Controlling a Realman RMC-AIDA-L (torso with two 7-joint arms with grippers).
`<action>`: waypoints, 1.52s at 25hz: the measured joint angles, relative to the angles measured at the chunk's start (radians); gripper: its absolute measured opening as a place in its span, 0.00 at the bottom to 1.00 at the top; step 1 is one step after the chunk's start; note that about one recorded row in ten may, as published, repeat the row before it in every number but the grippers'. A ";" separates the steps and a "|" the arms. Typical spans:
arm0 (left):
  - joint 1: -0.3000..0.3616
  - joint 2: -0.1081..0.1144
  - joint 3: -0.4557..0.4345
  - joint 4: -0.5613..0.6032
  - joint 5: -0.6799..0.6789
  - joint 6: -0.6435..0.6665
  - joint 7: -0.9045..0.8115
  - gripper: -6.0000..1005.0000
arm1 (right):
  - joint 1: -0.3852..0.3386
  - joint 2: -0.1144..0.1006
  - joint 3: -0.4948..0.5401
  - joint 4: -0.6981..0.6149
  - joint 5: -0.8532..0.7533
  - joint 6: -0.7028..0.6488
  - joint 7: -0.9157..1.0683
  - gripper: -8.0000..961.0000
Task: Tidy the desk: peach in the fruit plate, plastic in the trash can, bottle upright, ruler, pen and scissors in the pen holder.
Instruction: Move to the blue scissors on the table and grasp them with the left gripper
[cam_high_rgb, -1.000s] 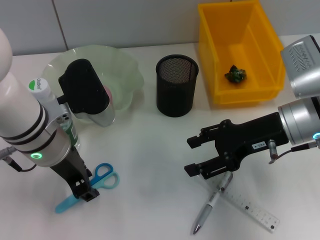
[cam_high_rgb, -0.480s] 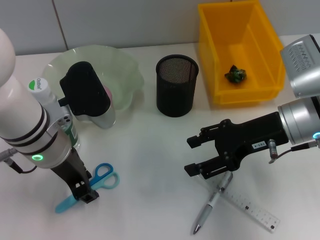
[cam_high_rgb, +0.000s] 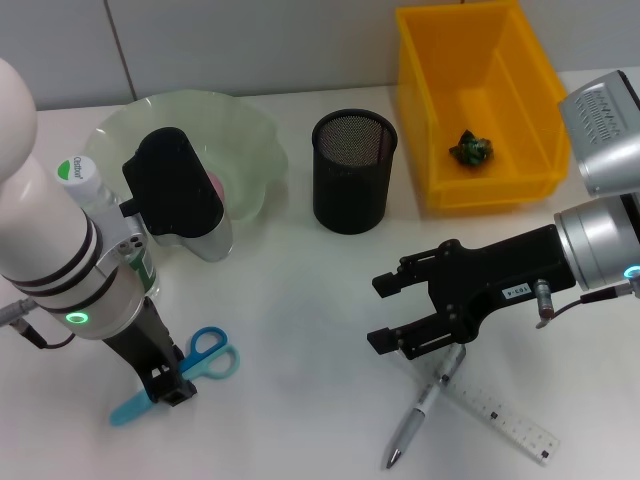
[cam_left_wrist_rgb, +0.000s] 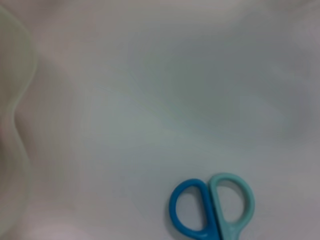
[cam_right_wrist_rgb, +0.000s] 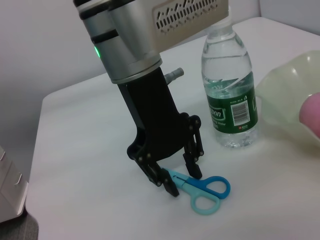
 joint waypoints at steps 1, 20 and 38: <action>0.000 0.000 0.000 0.000 0.000 0.000 0.000 0.44 | 0.000 0.000 0.000 0.000 0.000 0.000 0.000 0.80; -0.007 0.000 0.023 -0.001 0.025 -0.015 -0.018 0.38 | 0.000 0.001 -0.002 -0.002 0.000 -0.002 0.011 0.80; -0.015 -0.001 0.035 -0.012 0.019 -0.017 -0.022 0.26 | 0.001 0.001 -0.001 -0.003 0.000 -0.002 0.011 0.80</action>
